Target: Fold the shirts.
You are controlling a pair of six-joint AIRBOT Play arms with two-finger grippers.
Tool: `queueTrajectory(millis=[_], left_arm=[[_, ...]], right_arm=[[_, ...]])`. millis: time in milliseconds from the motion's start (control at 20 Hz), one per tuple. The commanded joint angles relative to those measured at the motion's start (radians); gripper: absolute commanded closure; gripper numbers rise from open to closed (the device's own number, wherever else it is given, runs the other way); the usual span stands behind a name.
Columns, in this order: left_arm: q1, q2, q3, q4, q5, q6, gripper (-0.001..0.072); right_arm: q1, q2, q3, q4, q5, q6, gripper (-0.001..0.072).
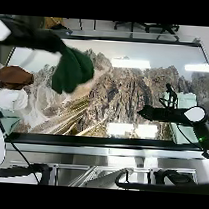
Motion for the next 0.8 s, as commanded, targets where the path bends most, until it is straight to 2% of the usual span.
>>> queueTrajectory(millis=[0,150,200,250,300,500,600,750], left_arm=[[-0.171,0.015,-0.174,-0.045,-0.127,-0.045,0.0692],[-0.267,0.015,-0.284,-0.045,-0.108,-0.100,0.0688],[-0.287,0.015,-0.301,-0.045,-0.108,-0.118,0.0617],[-0.302,0.015,-0.304,-0.045,-0.113,-0.135,0.0189],[-0.306,0.015,-0.294,-0.045,-0.117,-0.180,0.0008],[-0.246,0.016,-0.132,-0.032,-0.270,-0.195,0.0009],[-0.179,0.050,-0.128,0.044,-0.333,-0.199,0.0009],[-0.054,0.138,-0.305,0.122,-0.271,-0.198,0.0009]], right_arm=[[0.001,0.001,0.000,0.000,0.000,0.000,0.0692],[0.001,0.001,0.000,0.000,0.000,0.000,0.0692],[0.001,0.001,0.000,0.000,0.000,0.000,0.0692],[0.001,0.001,0.000,0.000,0.000,0.000,0.0692],[0.001,0.001,0.000,0.000,0.000,0.000,0.0692],[0.001,0.001,0.000,0.010,-0.001,0.001,0.0692],[0.001,0.000,0.000,0.037,0.029,0.001,0.0692],[0.001,-0.002,0.000,0.037,0.030,-0.001,0.0681]])
